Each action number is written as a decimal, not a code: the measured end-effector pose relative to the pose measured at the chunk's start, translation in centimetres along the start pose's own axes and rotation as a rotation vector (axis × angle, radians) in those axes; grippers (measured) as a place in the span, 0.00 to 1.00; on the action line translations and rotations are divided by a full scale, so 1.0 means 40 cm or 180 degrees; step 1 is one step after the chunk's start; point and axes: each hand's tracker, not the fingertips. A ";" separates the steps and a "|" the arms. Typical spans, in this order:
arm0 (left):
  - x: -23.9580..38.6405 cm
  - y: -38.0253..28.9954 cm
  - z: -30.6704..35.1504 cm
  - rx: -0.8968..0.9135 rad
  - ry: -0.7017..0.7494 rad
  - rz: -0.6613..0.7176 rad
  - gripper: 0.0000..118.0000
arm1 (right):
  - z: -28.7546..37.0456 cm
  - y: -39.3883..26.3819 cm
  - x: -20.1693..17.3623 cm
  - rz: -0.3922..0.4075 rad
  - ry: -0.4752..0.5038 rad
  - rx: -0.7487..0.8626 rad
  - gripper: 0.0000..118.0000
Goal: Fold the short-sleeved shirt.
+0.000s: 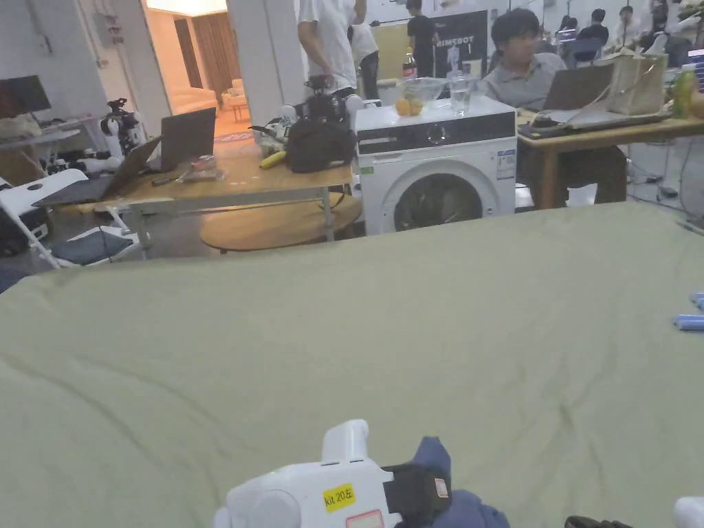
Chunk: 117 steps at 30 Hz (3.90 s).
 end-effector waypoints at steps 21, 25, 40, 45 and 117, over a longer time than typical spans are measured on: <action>0.028 -0.064 -0.112 -0.0468 -0.0092 -0.0238 0.13 | -0.047 -0.004 0.011 0.0008 0.0019 -0.0218 0.00; 0.039 -0.022 0.082 0.0121 -0.0170 -0.0595 0.65 | -0.238 0.043 -0.035 0.0056 0.0204 -0.1109 0.00; -0.272 -0.116 0.062 -0.0159 -0.0018 0.0773 0.27 | -0.357 -0.025 -0.048 0.0495 -0.0266 -0.1527 0.00; -0.279 -0.106 0.086 -0.0028 -0.0318 0.0885 0.25 | -0.317 -0.008 -0.056 0.0437 -0.0206 -0.1359 0.00; 0.215 0.023 0.563 0.2577 0.2172 -0.1725 0.71 | -0.043 0.232 -0.245 0.1195 -0.0766 0.1349 0.64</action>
